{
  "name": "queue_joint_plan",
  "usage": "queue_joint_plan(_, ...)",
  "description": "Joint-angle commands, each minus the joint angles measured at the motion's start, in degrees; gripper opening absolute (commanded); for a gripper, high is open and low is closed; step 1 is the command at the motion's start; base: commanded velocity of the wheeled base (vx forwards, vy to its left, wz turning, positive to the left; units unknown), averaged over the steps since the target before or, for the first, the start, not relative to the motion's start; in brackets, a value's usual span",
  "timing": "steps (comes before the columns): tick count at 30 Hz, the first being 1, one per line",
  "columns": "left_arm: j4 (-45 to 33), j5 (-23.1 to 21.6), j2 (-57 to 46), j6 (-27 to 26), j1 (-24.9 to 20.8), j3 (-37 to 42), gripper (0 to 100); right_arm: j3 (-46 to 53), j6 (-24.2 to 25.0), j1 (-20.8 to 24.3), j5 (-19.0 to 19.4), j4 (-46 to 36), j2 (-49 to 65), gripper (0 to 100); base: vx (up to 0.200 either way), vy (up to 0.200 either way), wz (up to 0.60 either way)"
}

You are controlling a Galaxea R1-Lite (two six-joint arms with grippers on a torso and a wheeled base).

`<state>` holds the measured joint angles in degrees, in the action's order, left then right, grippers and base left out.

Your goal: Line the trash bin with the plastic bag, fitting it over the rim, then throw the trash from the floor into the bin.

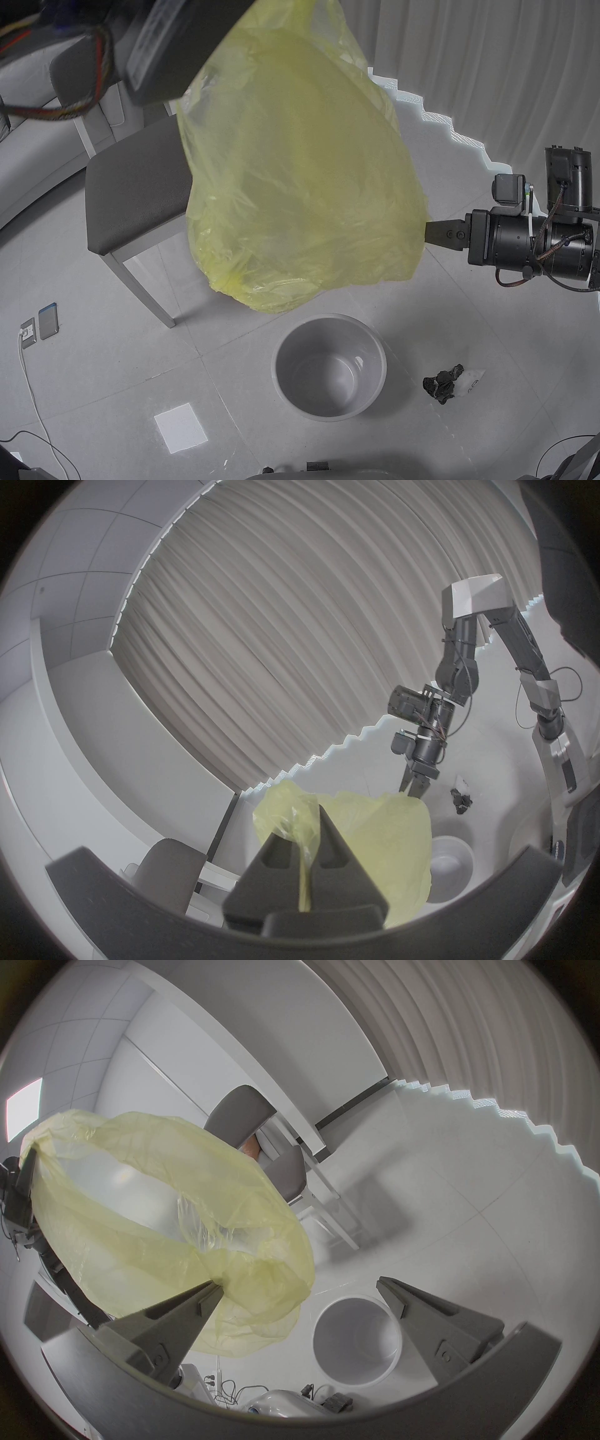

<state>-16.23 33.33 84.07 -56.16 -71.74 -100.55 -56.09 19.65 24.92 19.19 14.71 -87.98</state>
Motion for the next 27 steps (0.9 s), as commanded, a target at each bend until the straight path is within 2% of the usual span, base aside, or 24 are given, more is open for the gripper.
queue_joint_plan(1, 2.8, -0.1, 0.0, 0.1, 0.0, 2.1, 0, 1.1, 0.0, 0.5, 0.0, 0.1, 0.7, 100, 0.000, 0.000, 0.00)
queue_joint_plan(6, 5.5, -0.1, 0.2, 0.1, -0.1, 3.4, 0, 1.7, -0.1, 1.4, -0.2, 0.0, 0.4, 100, 0.000, 0.000, 0.00)
queue_joint_plan(9, 5.9, -0.1, 0.2, 0.1, -0.1, 3.8, 0, 3.2, -0.4, 3.4, -0.5, 0.2, 0.4, 100, 0.000, 0.000, 0.00)
queue_joint_plan(10, 5.8, -0.1, 0.2, 0.2, -0.1, 3.8, 0, 3.4, -0.4, 3.6, -0.5, 0.4, 0.4, 0, 0.000, 0.000, 0.00)
queue_joint_plan(19, 7.9, -0.1, 1.4, 0.9, -0.1, 3.2, 0, 3.7, 0.1, 4.6, -0.6, 2.5, -0.3, 0, 0.000, 0.000, 0.00)
queue_joint_plan(23, 8.1, 0.1, 2.9, 7.3, 0.0, 1.8, 0, 4.0, 0.2, 4.5, -0.8, 2.3, -0.1, 0, 0.000, 0.000, 0.00)
queue_joint_plan(25, 8.0, 0.1, 4.2, 13.0, 1.1, 0.1, 0, 4.5, 0.3, 4.2, -0.9, 2.3, 0.4, 0, 0.000, 0.000, 0.00)
queue_joint_plan(27, 8.1, 0.0, 5.1, 18.5, 4.4, -0.4, 0, 5.0, 0.3, 4.0, -1.3, 2.3, 0.4, 0, 0.000, 0.000, 0.00)
